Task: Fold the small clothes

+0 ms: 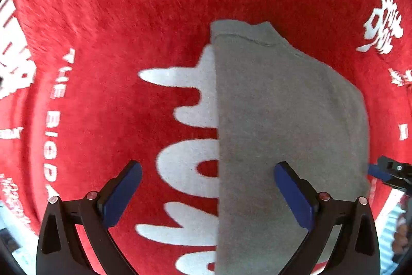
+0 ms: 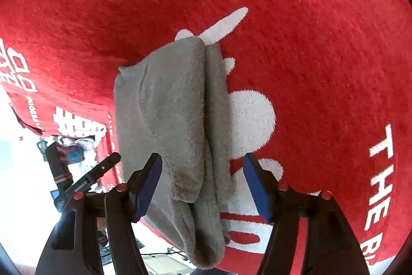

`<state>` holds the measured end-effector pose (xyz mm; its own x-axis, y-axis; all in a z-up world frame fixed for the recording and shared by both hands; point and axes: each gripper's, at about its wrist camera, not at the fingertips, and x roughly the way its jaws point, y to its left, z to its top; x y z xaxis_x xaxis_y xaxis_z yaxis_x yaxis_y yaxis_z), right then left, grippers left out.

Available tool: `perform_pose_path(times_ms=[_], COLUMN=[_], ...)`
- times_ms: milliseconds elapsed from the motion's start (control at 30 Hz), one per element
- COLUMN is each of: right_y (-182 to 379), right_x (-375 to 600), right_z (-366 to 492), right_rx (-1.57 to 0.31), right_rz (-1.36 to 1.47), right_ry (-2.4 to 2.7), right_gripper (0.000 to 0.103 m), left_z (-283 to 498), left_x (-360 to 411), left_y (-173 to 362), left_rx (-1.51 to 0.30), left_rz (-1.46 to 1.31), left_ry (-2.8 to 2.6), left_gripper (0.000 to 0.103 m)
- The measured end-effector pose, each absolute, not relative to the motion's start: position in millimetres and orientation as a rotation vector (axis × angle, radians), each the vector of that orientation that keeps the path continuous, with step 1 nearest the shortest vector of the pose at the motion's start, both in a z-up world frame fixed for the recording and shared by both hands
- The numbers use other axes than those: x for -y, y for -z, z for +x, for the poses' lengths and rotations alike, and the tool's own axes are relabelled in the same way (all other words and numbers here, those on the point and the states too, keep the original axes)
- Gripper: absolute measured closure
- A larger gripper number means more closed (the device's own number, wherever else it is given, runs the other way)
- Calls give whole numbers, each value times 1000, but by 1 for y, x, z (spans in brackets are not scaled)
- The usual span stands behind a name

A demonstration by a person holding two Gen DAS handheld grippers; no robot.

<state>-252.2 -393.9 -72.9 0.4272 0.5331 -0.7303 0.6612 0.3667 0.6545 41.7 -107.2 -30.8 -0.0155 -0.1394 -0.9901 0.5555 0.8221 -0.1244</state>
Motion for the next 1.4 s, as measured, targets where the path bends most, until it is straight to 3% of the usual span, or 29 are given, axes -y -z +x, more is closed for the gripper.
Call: perform_pose_path(times_ms=[367,800,833,900,933,967,1133,1200,1400], right_y=[111,113,113,114,115,115,90,77,41], right_x=[400,366,366,367,368,369,360,350,311], right_z=[-242,-190,-189,-189,-192,-195,-199,-196,-190], right_rx=[-1174,-1193,-1201,-1228,-1240,-1235,-1137,-1111,-1057], right_rz=[1426,1339,1341,1338,1341,1358,1412,1417,1433], right_ry=[-86,-239,-224,-179,-163,-157,-206,-221,-233], right_gripper=[31,26,28,42,58,62,68,68,68], left_z=[65,29,28,29,29,29,29,33,41], left_x=[95,135,134,130,129,126,101,86,58], left_y=[77,72,72,70,69,67,44,35,1], left_rx=[-1677,-1584,-1585,-1597,-1592,-1578,-1509,-1508,-1485], left_rz=[68,197,192,183,183,182,122,76,47], left_ry=[742,785,787,784,779,774,791,818,890], left_gripper=[0,0,0,0,4,7,48,52,52])
